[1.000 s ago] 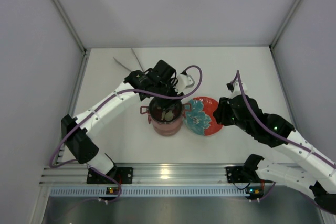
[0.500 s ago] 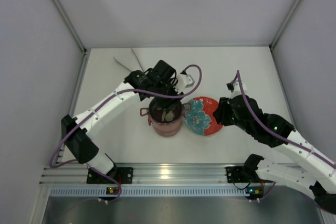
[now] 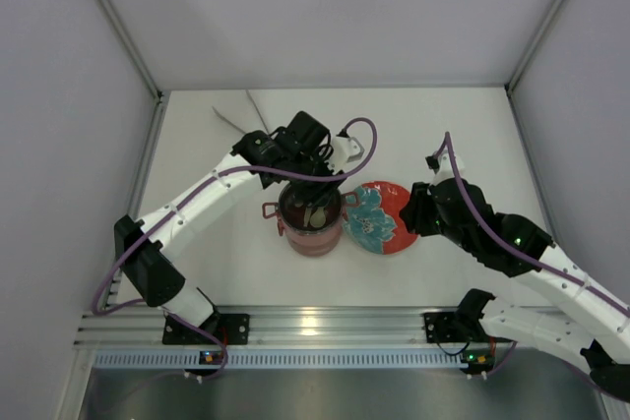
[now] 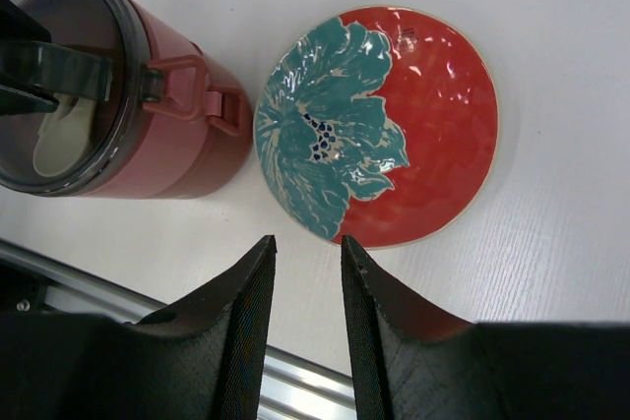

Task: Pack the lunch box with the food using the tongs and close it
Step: Place the box lid in the packing box.

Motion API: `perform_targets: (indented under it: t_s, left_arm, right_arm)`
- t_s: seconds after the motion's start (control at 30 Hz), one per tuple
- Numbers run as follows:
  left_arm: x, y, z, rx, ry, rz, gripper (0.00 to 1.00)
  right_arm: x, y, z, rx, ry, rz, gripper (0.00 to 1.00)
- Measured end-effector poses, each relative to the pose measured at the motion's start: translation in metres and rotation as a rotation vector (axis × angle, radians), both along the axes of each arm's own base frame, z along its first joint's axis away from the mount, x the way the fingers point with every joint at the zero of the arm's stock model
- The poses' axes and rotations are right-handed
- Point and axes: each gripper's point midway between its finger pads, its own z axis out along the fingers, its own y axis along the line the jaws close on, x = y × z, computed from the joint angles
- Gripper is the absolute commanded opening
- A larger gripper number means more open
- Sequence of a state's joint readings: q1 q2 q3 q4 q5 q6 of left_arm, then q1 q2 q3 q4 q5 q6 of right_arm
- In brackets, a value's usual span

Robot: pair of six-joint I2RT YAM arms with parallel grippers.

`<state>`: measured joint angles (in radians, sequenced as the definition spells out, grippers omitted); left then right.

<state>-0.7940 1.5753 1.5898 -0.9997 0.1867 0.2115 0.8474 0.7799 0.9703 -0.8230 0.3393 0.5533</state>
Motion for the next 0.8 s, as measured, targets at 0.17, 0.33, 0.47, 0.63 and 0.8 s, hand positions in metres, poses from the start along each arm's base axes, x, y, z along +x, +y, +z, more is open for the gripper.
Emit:
perform_targets:
  t_s: [0.17,0.33,0.47,0.63,0.8]
  left_arm:
    - [-0.0002,-0.0001,0.0004,-0.002,0.003,0.005,0.47]
    - [-0.0010,-0.0011,0.0007,-0.009,0.012,0.015,0.47]
    - [-0.0015,-0.0027,0.0012,-0.019,0.021,0.027,0.47]
    - [-0.0037,-0.0043,-0.0016,-0.036,0.034,0.040,0.47]
    - [-0.0063,-0.0067,-0.0046,-0.062,0.043,0.049,0.52]
  right_arm:
    - [0.0000,0.0000,0.0000,0.000,0.000,0.000,0.33]
    - [0.0000,0.0000,0.0000,0.000,0.000,0.000,0.33]
    - [0.0000,0.0000,-0.0002,0.000,0.000,0.000,0.33]
    - [-0.0001,-0.0001,-0.0005,-0.001,0.001,0.000,0.33]
    - [-0.0002,-0.0002,-0.0005,-0.001,0.001,0.000,0.33]
